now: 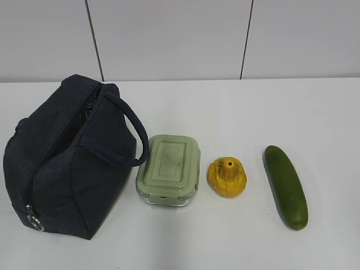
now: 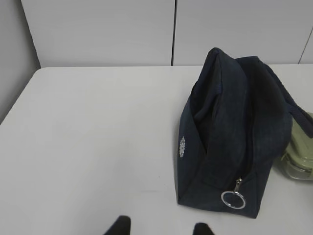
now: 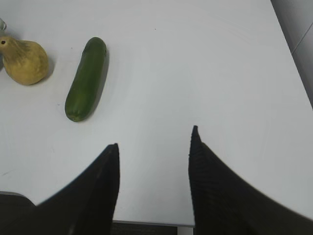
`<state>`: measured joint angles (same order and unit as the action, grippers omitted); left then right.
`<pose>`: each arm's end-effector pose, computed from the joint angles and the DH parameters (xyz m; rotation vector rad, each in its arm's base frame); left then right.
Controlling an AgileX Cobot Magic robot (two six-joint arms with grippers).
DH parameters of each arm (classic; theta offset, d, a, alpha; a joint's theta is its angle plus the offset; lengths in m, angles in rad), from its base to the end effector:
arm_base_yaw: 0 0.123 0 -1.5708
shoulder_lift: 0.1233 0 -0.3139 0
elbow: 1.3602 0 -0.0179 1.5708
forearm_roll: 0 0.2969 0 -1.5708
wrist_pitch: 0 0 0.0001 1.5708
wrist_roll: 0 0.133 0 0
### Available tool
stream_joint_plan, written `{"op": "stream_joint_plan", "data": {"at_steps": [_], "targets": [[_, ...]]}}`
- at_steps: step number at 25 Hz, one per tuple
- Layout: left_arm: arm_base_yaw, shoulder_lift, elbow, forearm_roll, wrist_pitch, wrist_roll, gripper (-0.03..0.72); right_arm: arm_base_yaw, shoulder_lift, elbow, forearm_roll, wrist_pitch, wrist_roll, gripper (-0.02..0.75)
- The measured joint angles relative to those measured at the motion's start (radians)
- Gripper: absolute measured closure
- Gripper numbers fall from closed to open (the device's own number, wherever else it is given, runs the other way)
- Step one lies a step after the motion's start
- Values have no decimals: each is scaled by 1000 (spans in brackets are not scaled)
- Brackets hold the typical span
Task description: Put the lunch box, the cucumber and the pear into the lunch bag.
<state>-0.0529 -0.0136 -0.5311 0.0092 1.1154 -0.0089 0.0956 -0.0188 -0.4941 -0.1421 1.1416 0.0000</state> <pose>0.0347 -0.0007 0.2853 0.0442 2.0538 -0.0274 0.0374 -0.0136 0.2706 -0.0859 2.1037 -0.1144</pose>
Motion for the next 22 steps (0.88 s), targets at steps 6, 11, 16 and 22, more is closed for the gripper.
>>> {"op": "stream_joint_plan", "data": {"at_steps": [6, 11, 16, 22], "targets": [[0, 0, 0, 0, 0, 0, 447, 0, 0, 0, -10, 0, 0, 368], [0, 0, 0, 0, 0, 0, 447, 0, 0, 0, -12, 0, 0, 368], [0, 16, 0, -9, -1, 0, 447, 0, 0, 0, -13, 0, 0, 368], [-9, 273, -25, -32, -55, 0, 447, 0, 212, -13, 7, -28, 0, 368]]}}
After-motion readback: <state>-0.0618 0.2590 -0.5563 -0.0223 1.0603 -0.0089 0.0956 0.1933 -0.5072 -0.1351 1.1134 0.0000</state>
